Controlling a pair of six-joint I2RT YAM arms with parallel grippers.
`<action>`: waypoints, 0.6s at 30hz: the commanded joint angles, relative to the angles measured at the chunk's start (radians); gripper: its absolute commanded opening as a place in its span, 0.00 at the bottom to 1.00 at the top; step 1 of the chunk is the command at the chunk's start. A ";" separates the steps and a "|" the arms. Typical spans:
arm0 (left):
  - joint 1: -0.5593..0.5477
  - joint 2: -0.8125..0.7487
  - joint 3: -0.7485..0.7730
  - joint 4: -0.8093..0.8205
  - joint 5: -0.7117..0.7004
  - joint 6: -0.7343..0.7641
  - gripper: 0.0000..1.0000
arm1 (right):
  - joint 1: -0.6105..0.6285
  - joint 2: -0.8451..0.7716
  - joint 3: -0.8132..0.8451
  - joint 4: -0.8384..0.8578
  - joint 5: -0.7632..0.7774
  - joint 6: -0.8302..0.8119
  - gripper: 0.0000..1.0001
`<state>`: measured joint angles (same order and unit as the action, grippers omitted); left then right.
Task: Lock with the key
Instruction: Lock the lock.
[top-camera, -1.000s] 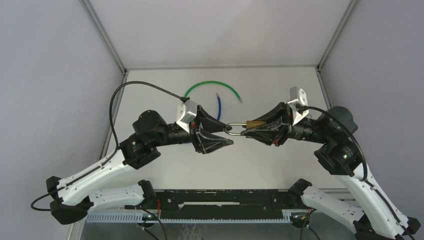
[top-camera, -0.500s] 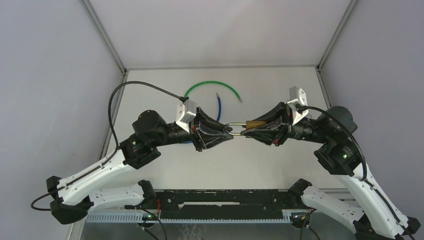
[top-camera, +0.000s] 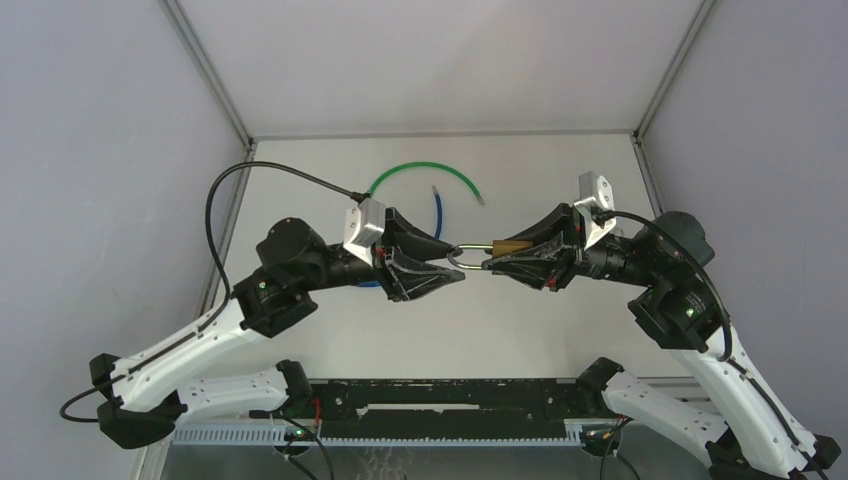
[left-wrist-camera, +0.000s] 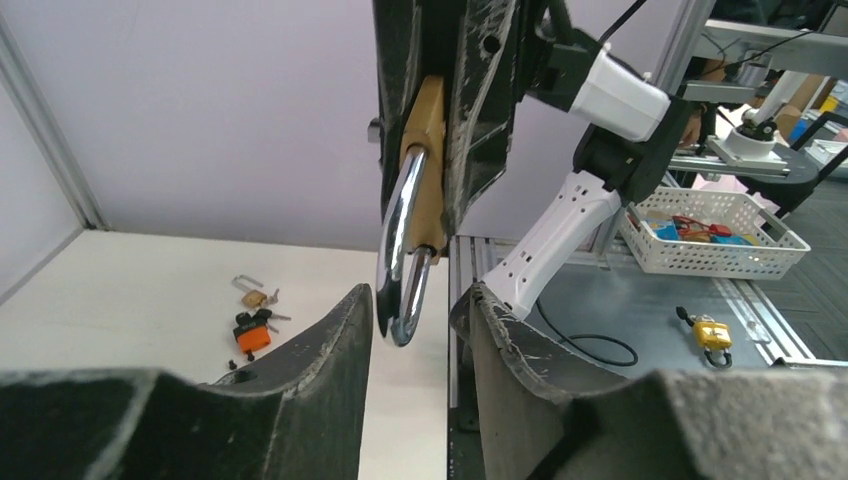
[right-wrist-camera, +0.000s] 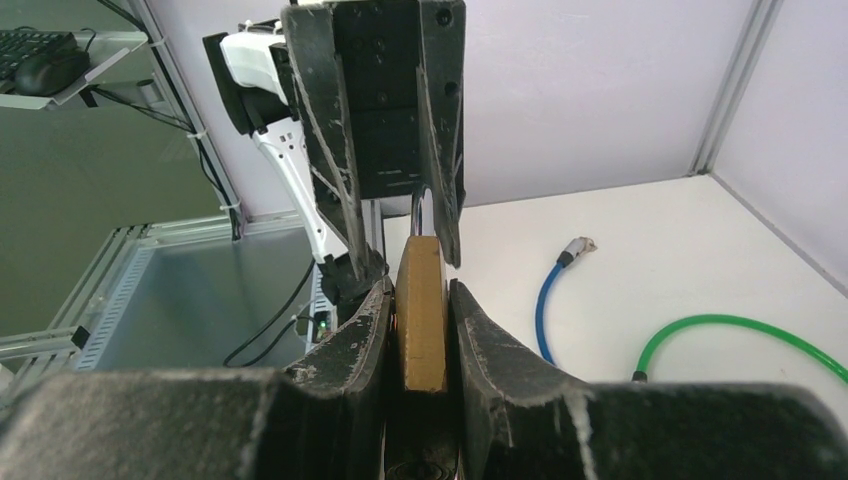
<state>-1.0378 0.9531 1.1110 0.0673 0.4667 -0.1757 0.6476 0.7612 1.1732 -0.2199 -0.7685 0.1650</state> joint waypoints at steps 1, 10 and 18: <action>-0.002 -0.011 0.085 0.043 0.026 0.019 0.44 | -0.009 -0.008 0.020 0.118 0.000 0.014 0.00; -0.007 0.015 0.087 0.007 0.021 -0.005 0.30 | -0.014 -0.023 0.022 0.126 0.004 0.018 0.00; -0.019 0.023 0.095 0.007 0.017 -0.006 0.09 | -0.015 -0.018 0.020 0.128 -0.001 0.022 0.00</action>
<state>-1.0462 0.9764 1.1374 0.0467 0.4736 -0.1787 0.6411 0.7544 1.1732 -0.2180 -0.7910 0.1703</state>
